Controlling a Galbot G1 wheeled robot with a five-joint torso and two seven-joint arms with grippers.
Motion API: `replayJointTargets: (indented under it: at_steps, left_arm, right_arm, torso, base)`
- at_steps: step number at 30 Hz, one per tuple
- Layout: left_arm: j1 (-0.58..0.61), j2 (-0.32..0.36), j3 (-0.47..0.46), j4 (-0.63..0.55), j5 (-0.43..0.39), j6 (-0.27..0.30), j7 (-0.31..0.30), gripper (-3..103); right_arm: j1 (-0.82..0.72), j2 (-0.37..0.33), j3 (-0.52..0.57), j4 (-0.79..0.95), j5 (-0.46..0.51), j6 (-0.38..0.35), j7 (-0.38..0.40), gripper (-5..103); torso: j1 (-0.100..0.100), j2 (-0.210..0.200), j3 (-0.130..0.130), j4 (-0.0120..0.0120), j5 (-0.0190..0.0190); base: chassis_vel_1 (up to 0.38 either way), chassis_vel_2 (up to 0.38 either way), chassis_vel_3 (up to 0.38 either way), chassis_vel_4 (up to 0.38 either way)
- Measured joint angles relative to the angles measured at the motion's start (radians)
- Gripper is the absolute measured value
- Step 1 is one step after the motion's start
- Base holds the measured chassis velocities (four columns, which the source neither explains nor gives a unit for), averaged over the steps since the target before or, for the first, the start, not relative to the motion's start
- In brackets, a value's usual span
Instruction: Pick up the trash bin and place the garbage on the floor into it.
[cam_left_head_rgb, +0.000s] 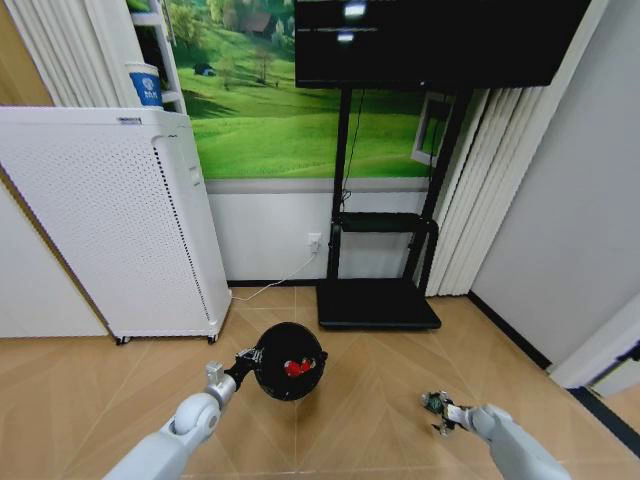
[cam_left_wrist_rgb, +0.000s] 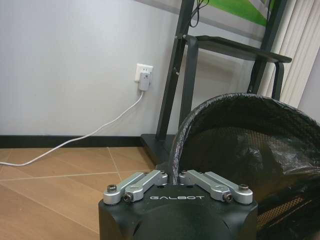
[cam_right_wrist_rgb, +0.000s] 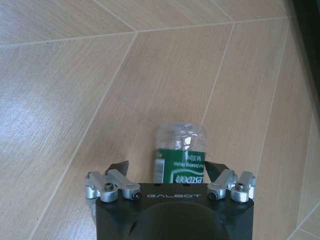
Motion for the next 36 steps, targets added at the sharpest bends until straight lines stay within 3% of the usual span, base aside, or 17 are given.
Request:
replayJointTargets:
  at_steps: [3, 5, 8, 11, 12, 14, 20, 23, 27, 32, 36]
  left_arm:
    - [0.003, 0.002, -0.003, -0.004, -0.001, -0.001, -0.001, 3]
    - [0.011, 0.006, -0.008, -0.010, -0.002, -0.002, -0.001, 3]
    - [0.016, 0.007, -0.012, -0.014, -0.002, -0.002, -0.001, 3]
    - [0.018, 0.007, -0.013, -0.016, -0.002, -0.003, -0.003, 3]
    - [0.018, 0.007, -0.013, -0.016, -0.002, -0.003, -0.003, 3]
    - [0.018, 0.007, -0.014, -0.018, -0.003, -0.003, -0.004, 3]
    - [0.013, 0.009, -0.012, -0.016, -0.009, -0.003, -0.008, 3]
    - [-0.001, 0.010, 0.000, 0.009, -0.023, 0.002, -0.011, 3]
    - [-0.035, 0.011, 0.021, 0.044, -0.027, 0.003, -0.007, 3]
    - [-0.055, 0.011, 0.033, 0.063, -0.028, 0.003, -0.005, 3]
    - [-0.087, 0.019, 0.046, 0.110, -0.025, 0.003, 0.007, 3]
  right_arm:
    - [-0.002, 0.001, 0.001, 0.001, 0.000, -0.001, -0.003, 84]
    - [-0.008, 0.001, 0.005, 0.004, 0.001, -0.002, -0.010, 68]
    - [-0.014, 0.000, 0.008, 0.005, 0.004, -0.002, -0.010, 61]
    - [-0.026, -0.004, 0.014, 0.010, 0.010, 0.000, -0.007, 45]
    - [-0.026, -0.004, 0.014, 0.010, 0.010, 0.000, -0.007, 45]
    - [-0.033, -0.007, 0.019, 0.013, 0.015, 0.003, -0.003, 35]
    - [-0.058, -0.013, 0.035, 0.030, 0.031, 0.019, 0.017, 26]
    - [-0.129, -0.029, 0.059, 0.127, 0.105, 0.020, 0.060, 19]
    - [-0.222, -0.058, 0.081, 0.282, 0.163, 0.005, 0.086, 19]
    - [-0.256, -0.066, 0.092, 0.349, 0.200, -0.003, 0.089, 19]
    - [-0.310, -0.080, 0.104, 0.505, 0.314, -0.013, 0.100, 19]
  torso:
    - [0.000, 0.000, 0.000, -0.0001, 0.0002]
    - [0.000, 0.000, 0.000, 0.0000, 0.0000]
    - [0.000, 0.000, 0.000, 0.0001, 0.0001]
    - [0.000, 0.000, 0.000, 0.0000, -0.0003]
    - [0.000, 0.000, 0.000, 0.0000, -0.0003]
    - [0.000, 0.000, 0.000, 0.0000, -0.0003]
    - [0.000, 0.000, 0.000, 0.0000, 0.0003]
    - [0.000, 0.000, 0.000, 0.0001, 0.0006]
    - [0.000, 0.000, 0.000, -0.0001, 0.0000]
    - [0.000, 0.000, 0.000, -0.0003, 0.0000]
    - [0.000, 0.000, 0.000, -0.0004, 0.0000]
  base:
    - [0.000, 0.000, 0.000, 0.000]
    - [0.000, 0.000, 0.000, 0.000]
    - [0.000, 0.000, 0.000, 0.000]
    - [0.000, 0.000, 0.000, 0.000]
    - [0.000, 0.000, 0.000, 0.000]
    - [0.000, 0.000, 0.000, 0.000]
    - [0.000, 0.000, 0.000, 0.000]
    - [0.000, 0.000, 0.000, 0.000]
    - [0.000, 0.000, 0.000, 0.000]
    - [0.000, 0.000, 0.000, 0.000]
    - [0.000, 0.000, 0.000, 0.000]
